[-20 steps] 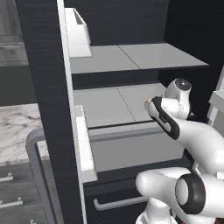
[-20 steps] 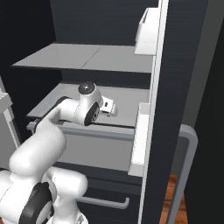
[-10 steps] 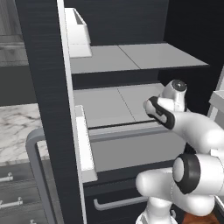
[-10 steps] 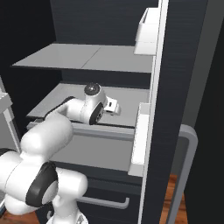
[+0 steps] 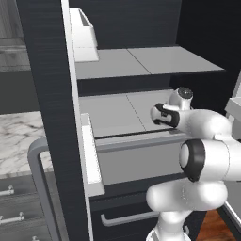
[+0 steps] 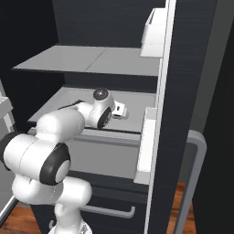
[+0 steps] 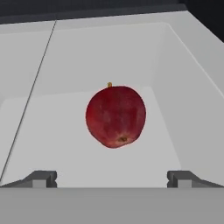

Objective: Retrieve the orange and pear from the fridge and place them into the bowl on the dining table.

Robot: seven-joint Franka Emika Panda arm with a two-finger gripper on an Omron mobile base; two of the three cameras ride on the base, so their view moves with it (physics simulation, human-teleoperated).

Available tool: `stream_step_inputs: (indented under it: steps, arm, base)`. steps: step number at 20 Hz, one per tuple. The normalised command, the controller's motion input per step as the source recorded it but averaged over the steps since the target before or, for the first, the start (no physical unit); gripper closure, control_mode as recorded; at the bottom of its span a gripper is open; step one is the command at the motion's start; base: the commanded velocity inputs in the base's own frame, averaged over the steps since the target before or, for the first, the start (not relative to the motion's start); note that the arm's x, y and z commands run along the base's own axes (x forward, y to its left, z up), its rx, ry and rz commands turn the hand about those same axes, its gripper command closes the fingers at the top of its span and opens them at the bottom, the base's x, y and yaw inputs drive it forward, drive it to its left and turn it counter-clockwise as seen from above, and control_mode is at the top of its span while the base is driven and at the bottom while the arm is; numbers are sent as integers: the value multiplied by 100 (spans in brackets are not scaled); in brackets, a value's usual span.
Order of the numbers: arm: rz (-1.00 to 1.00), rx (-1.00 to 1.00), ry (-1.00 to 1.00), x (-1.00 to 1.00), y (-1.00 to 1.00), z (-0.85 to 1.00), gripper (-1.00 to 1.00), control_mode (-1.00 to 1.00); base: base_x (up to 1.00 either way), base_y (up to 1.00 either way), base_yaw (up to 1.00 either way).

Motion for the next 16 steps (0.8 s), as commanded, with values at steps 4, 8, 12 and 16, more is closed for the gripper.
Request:
stream_step_inputs:
  steps: [4,8,12,16]
  arm:
    - [0,0,0,52,-4,-19,-100,-100]
    - [0,0,0,49,-9,-18,-100,-100]
    - [0,0,0,45,-18,-17,-100,-100]
    - [0,0,0,41,-16,-24,-100,-100]
  base:
    - [0,0,0]
    - [0,0,0]
    - [0,0,0]
    - [0,0,0]
